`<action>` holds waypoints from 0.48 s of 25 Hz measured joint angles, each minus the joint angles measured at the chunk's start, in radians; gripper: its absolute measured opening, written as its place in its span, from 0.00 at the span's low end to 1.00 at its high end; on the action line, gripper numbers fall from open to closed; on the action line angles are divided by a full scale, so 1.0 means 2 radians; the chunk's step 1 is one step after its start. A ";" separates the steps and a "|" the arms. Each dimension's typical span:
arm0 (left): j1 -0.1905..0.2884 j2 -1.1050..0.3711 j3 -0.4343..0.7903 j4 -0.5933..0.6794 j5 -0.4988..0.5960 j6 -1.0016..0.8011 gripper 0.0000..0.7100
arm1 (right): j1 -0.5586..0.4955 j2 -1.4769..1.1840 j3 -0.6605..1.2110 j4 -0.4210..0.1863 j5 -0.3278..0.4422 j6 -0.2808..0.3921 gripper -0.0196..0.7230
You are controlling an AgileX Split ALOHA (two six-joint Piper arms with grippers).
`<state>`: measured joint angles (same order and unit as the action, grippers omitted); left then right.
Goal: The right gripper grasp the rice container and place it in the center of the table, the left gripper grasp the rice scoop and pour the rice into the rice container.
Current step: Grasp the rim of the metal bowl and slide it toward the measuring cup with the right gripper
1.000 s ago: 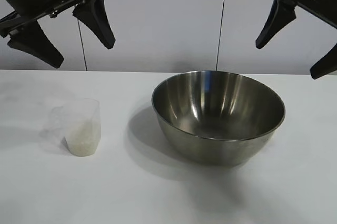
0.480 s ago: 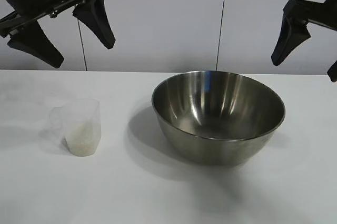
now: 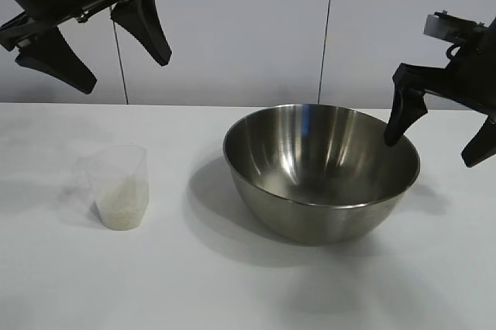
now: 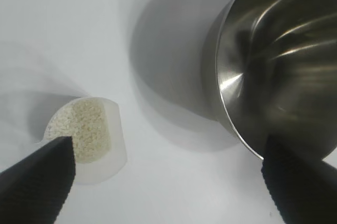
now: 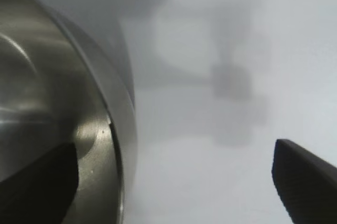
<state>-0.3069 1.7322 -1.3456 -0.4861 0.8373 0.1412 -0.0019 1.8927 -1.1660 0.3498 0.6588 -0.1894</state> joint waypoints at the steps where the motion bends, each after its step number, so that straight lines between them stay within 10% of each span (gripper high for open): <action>1: 0.000 0.000 0.000 0.000 0.000 0.000 0.98 | 0.000 0.005 0.000 0.006 -0.001 -0.004 0.96; 12: 0.000 0.000 0.000 0.000 0.004 0.000 0.98 | 0.037 0.031 0.000 0.052 -0.025 -0.034 0.96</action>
<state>-0.3069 1.7322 -1.3456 -0.4861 0.8444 0.1412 0.0724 1.9555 -1.1660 0.4531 0.6087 -0.2583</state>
